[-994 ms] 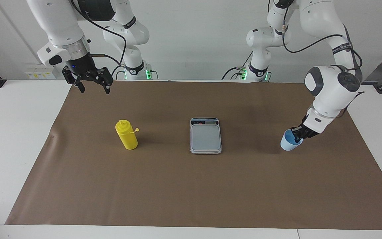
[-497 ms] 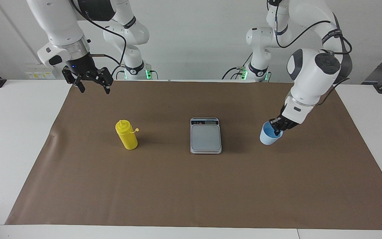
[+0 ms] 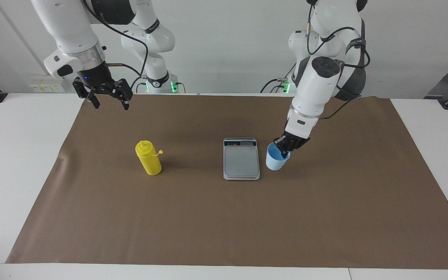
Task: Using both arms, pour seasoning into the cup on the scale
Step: 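Carry the blue cup with the left gripper onto the scale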
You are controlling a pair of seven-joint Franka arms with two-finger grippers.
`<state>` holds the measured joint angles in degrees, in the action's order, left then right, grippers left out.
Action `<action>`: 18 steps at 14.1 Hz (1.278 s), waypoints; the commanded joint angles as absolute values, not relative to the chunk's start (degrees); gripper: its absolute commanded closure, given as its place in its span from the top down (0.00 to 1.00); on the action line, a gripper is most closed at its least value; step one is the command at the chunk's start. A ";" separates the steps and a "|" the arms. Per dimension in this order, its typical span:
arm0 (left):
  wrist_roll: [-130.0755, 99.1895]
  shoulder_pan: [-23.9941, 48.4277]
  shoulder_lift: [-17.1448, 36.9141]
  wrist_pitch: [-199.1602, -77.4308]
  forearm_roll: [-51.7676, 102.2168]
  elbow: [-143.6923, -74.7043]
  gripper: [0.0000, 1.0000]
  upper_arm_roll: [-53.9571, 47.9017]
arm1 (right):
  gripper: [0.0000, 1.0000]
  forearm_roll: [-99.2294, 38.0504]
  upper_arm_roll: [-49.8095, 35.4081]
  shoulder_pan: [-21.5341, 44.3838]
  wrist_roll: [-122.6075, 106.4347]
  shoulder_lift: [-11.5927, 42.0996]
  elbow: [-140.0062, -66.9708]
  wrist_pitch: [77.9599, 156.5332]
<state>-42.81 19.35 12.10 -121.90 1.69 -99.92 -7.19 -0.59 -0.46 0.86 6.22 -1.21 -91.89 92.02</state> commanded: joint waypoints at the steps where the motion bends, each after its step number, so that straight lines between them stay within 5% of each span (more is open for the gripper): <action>1: -46.40 23.02 14.93 -125.49 1.93 -100.55 0.00 -6.15 | 1.00 -0.09 -0.79 0.35 7.12 -2.55 -93.43 92.29; 8: -49.57 29.08 16.08 -129.55 0.62 -106.51 0.00 -6.06 | 1.00 -0.09 -0.79 0.35 7.12 -2.55 -93.43 92.29; 18: -49.39 28.83 16.00 -130.34 0.53 -107.14 0.00 -6.06 | 1.00 -0.09 -0.79 0.35 7.12 -2.55 -93.43 92.29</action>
<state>-48.73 28.22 16.97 -128.93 1.41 -105.65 -6.55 -0.58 -0.46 0.86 6.22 -1.21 -91.89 92.02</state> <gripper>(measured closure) 0.960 0.000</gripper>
